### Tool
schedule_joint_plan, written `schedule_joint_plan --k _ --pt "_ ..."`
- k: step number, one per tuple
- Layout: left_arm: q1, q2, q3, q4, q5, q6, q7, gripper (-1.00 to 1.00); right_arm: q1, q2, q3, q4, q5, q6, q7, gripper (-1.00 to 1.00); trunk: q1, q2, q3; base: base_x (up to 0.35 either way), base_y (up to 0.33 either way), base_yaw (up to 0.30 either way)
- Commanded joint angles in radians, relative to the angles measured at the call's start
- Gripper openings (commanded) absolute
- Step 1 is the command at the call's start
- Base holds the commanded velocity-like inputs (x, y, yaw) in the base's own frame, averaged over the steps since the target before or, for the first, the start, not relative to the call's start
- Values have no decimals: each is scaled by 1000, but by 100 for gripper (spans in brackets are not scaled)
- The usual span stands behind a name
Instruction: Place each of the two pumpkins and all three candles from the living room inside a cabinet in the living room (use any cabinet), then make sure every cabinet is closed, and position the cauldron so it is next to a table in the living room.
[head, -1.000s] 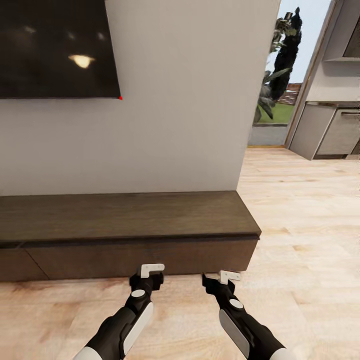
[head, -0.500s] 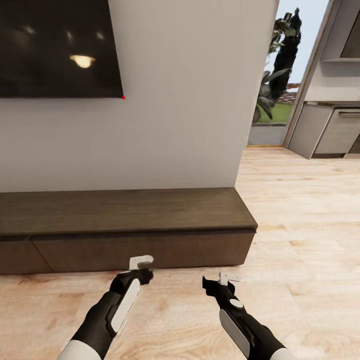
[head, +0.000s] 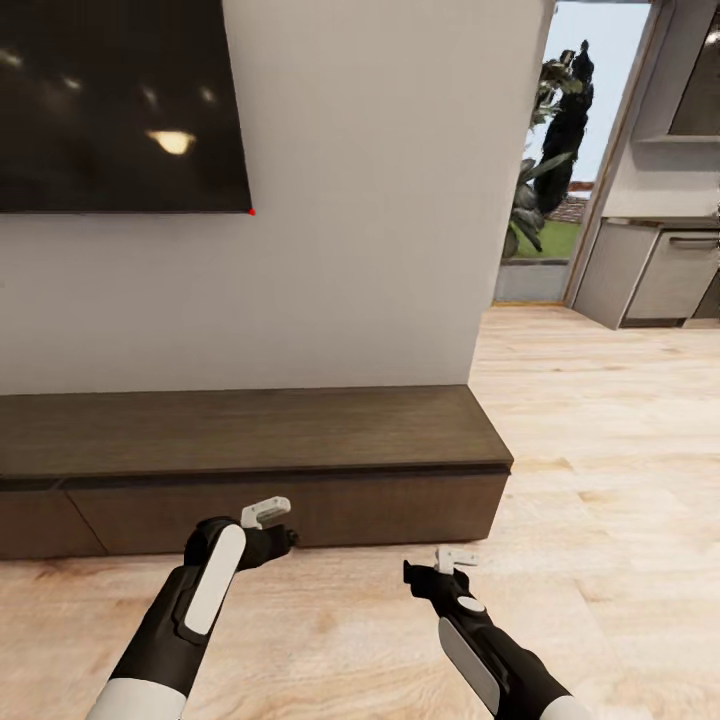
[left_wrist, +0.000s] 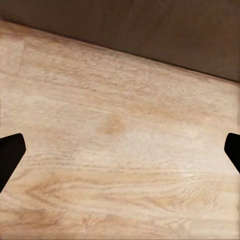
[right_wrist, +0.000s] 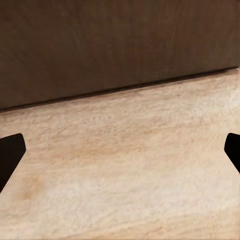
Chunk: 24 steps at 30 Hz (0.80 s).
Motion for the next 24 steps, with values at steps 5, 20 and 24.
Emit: schedule_joint_plan --k 5,20,24 --pt "-1 0 37 -1 24 13 13 100 -1 -1 3 -8 -5 9 -9 100 -2 1 18 0 0 0" --pt "-1 0 132 8 25 12 22 100 -1 -1 3 -12 -6 12 -9 100 -9 4 76 0 0 0" --pt "-1 1 132 7 23 11 23 100 -1 -2 5 -12 -5 10 -9 100 -11 5 92 0 0 0"
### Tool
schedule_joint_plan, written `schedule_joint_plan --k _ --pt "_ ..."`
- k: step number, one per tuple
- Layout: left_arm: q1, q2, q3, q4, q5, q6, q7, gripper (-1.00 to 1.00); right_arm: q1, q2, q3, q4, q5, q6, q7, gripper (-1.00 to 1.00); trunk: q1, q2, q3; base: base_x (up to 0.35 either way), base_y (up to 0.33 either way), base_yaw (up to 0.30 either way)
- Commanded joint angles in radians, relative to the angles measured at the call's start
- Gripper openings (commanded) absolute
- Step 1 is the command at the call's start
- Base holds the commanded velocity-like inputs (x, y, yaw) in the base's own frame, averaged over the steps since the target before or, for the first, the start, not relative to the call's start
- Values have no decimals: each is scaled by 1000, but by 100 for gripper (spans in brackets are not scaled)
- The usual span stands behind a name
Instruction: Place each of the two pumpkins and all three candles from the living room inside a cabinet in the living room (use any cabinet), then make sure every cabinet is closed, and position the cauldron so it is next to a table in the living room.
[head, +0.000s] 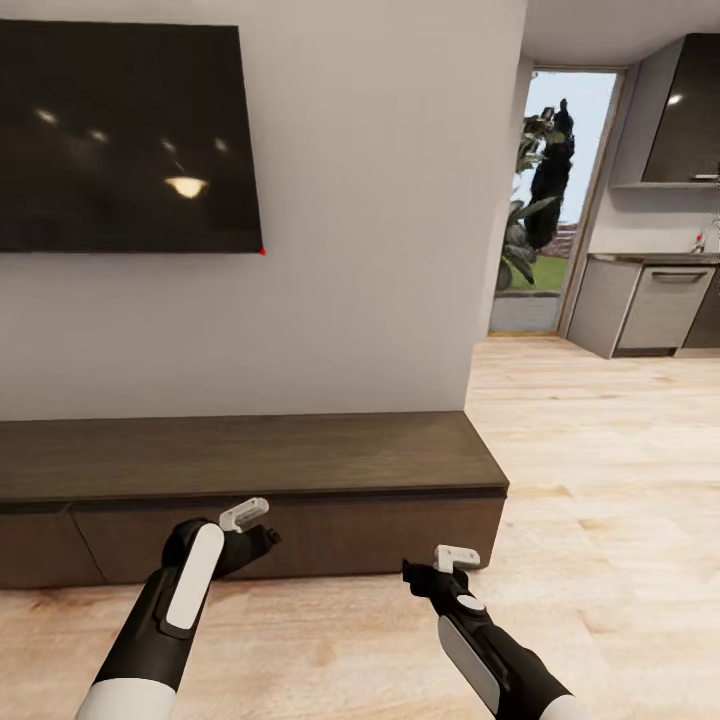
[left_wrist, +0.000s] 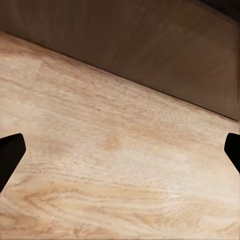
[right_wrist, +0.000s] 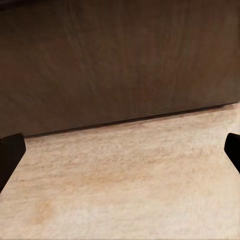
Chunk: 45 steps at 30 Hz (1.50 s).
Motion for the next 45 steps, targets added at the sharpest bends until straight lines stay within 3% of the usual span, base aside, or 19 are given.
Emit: schedule_joint_plan --k 1,9,10,12,13,15,18,27,45 --pt "-1 -1 2 -1 10 3 9 100 -1 -1 4 -2 -5 3 -8 100 -1 0 3 0 0 0" --pt "-1 0 18 -5 11 3 9 100 -1 0 4 -2 -4 3 -7 100 -8 8 33 0 0 2" --pt "-1 0 43 -6 11 3 9 100 -1 0 4 -2 -4 3 -7 100 -11 15 36 0 0 46" --pt "-1 0 60 -6 11 3 9 100 -1 0 4 -2 -4 3 -8 100 -19 29 43 0 0 54" --pt "-1 -1 103 -2 7 3 9 100 -1 0 4 -2 -4 3 -7 100 -23 36 46 0 0 99" --pt "-1 -2 147 -8 7 3 9 100 -1 0 4 -2 -4 3 -7 100 -31 50 52 -15 -3 149" --pt "-1 -3 163 -12 6 3 9 100 -1 1 3 -2 -4 3 -7 100 -42 71 61 -156 -53 197" --pt "-1 -5 108 -13 2 3 9 100 -1 1 2 -1 -4 3 -6 100 -77 134 90 -278 -99 234" --pt "-1 -5 104 -14 8 4 9 100 -1 1 3 -2 -4 3 -6 100 -146 260 146 -296 -105 264"
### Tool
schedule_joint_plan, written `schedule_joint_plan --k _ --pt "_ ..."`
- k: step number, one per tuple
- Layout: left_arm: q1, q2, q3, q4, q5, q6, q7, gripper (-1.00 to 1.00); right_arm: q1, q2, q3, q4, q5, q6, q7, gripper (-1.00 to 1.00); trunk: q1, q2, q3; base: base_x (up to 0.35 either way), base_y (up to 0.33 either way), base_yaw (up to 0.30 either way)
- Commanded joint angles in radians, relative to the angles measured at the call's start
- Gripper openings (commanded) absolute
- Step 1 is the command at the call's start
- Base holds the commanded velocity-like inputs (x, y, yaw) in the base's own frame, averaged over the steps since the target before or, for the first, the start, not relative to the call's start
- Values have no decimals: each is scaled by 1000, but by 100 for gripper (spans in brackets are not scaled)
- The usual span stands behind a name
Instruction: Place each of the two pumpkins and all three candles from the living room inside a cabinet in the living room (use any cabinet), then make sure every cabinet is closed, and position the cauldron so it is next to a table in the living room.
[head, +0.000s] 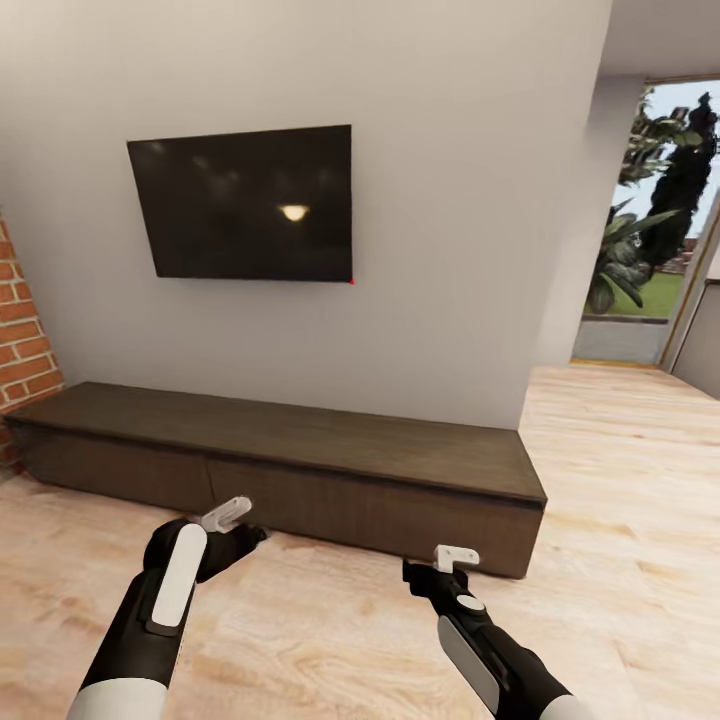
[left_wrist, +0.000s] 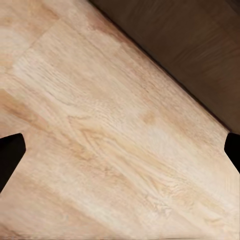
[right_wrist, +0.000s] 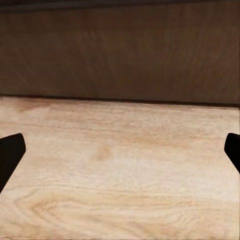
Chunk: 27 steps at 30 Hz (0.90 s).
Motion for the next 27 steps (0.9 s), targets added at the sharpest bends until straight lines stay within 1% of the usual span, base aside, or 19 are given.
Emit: schedule_joint_plan --k 1,12,17,25,27 --pt "-1 0 2 -1 11 3 9 100 -1 -1 4 -2 -5 4 -8 100 -5 7 2 -305 -52 270" --pt "-1 0 3 0 14 3 9 100 -1 -1 4 -2 -5 4 -8 100 -47 84 37 -327 -6 270" --pt "-1 1 5 0 15 3 9 100 -1 -1 4 -2 -4 4 -8 100 -66 119 52 -338 62 270" --pt "-1 4 17 8 10 2 9 100 -1 -1 4 -1 -4 5 -8 100 -97 175 77 -339 85 270" --pt "-1 9 18 10 8 1 10 100 -1 -1 4 -2 -4 4 -8 100 -104 189 84 -339 86 270"
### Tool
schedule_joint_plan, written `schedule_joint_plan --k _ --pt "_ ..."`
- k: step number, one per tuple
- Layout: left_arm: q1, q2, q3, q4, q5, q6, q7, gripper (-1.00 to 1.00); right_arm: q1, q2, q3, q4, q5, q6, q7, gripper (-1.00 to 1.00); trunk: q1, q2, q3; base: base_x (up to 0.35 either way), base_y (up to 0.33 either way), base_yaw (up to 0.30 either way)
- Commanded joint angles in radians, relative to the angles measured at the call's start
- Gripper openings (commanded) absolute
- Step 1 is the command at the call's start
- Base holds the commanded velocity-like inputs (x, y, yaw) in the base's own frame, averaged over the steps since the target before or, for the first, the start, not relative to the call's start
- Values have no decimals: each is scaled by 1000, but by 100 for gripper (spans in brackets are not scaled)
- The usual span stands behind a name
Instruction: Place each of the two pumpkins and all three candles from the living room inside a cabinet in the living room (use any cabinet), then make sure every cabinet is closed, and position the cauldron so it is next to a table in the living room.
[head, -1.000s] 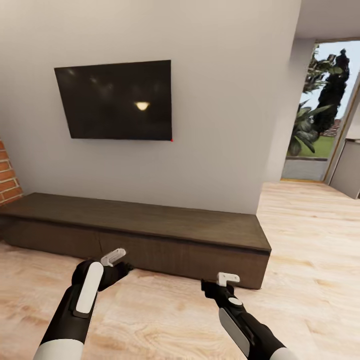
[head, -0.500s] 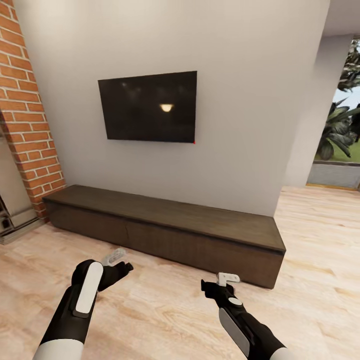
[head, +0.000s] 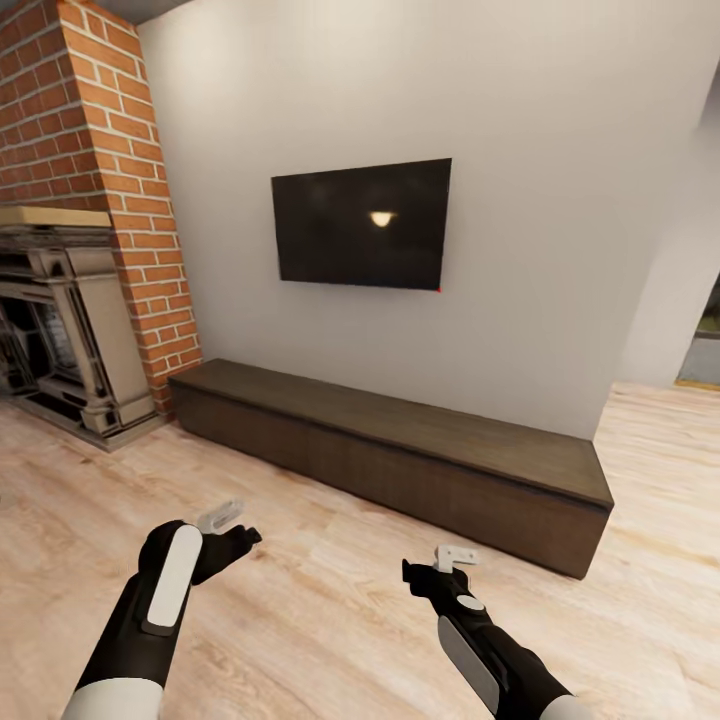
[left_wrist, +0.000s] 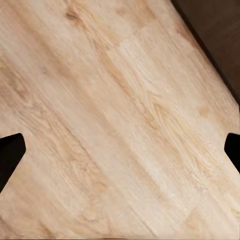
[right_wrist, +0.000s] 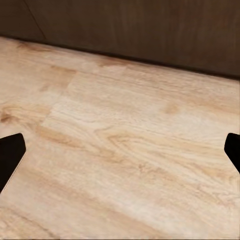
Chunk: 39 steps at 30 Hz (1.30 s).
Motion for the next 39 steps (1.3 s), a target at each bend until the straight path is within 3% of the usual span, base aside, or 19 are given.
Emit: schedule_joint_plan --k 1,5,13,19,22,26,27,28,29,31,34,39 --pt "-1 5 2 0 11 2 9 100 -1 -1 4 -2 -6 3 -8 100 -5 7 2 -339 86 270" --pt "-1 35 7 17 12 1 11 100 -1 -1 4 -1 -6 4 -8 100 -20 35 15 -330 82 270" --pt "-3 134 16 124 12 -43 14 100 -1 -1 4 1 -5 4 -9 100 -51 91 40 -148 15 270" --pt "-4 153 17 149 11 -68 15 100 -1 -1 4 -1 -5 16 -16 100 -74 133 59 -8 0 270" --pt "-4 162 19 206 6 -90 14 100 -1 0 3 -1 -5 87 -20 100 -85 154 68 -1 0 270" --pt "-4 176 17 333 1 -154 12 100 -1 -1 4 0 -6 140 -22 100 -101 182 80 0 0 271" --pt "-4 178 15 417 -2 -201 10 100 -1 -2 3 -1 -7 148 -20 100 -104 189 84 0 0 273" --pt "-4 178 14 445 -3 -221 9 100 -1 -2 3 -1 -8 150 -20 100 -108 196 87 0 0 274" --pt "-4 180 5 520 -4 -289 5 100 0 -4 2 2 -9 150 -19 100 -112 203 90 0 0 275" --pt "-4 180 -15 579 -3 -360 2 100 0 -5 1 7 -15 154 -18 100 -120 217 96 0 0 275" --pt "-3 176 -86 666 -1 -485 -4 100 5 -3 0 19 -22 155 -14 100 -124 224 99 0 0 274" --pt "-1 165 -134 733 3 -592 -6 100 8 -1 0 82 -23 142 -8 100 -124 224 95 0 0 248"
